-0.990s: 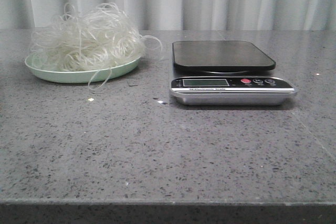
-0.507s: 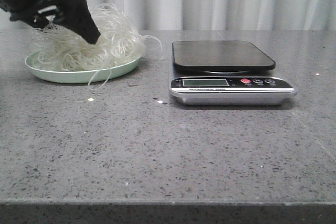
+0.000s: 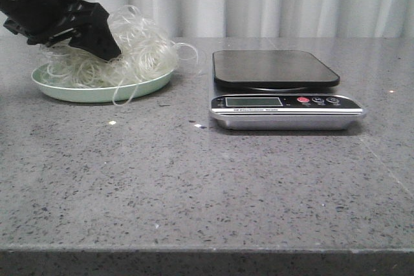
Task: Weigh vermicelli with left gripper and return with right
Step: 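Carry the vermicelli with the left gripper onto the scale and release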
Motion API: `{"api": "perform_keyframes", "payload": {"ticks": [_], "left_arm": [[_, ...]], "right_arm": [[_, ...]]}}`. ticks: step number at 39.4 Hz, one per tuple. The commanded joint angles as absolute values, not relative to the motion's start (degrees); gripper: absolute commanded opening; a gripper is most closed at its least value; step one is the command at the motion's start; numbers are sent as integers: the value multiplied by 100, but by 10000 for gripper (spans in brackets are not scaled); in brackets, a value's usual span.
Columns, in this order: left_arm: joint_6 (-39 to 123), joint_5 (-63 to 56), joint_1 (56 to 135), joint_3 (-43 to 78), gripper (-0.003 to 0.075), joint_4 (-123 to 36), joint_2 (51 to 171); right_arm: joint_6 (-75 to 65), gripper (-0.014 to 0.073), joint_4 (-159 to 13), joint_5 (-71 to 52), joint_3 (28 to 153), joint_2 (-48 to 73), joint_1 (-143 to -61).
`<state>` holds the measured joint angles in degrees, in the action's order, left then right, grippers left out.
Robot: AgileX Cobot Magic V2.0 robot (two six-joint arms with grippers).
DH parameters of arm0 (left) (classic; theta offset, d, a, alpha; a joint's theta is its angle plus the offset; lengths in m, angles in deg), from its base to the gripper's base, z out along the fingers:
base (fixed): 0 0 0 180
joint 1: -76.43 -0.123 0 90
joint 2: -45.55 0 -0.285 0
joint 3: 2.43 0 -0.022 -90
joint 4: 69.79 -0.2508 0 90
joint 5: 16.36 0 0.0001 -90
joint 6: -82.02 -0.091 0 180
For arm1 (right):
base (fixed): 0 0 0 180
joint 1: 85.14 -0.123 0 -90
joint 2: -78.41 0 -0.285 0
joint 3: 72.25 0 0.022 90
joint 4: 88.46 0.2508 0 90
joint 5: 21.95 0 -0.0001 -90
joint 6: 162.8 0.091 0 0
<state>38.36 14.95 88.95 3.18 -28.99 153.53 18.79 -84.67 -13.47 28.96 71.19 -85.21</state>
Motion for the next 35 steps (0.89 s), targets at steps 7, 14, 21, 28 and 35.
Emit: {"api": "perform_keyframes", "payload": {"ticks": [7,14,21,28,35], "left_arm": [[3818,1374,8922,154,146,-2724,15139],[3828,1374,8922,154,146,-2724,15034],[3828,1296,8922,154,145,-2724,14666],[3828,1163,8922,82,145,-2724,14212],[3828,1173,8983,-225,145,-2724,13840]], "right_arm": [[1878,151,-8478,-1829,2937,7212,-8479],[1878,151,-8478,-1829,2937,7212,-8479],[1878,151,-8478,-1829,2937,7212,-8479],[1878,151,-8478,-1829,2937,7212,-8479],[1878,151,-8478,-1829,2937,7212,-8479]]}}
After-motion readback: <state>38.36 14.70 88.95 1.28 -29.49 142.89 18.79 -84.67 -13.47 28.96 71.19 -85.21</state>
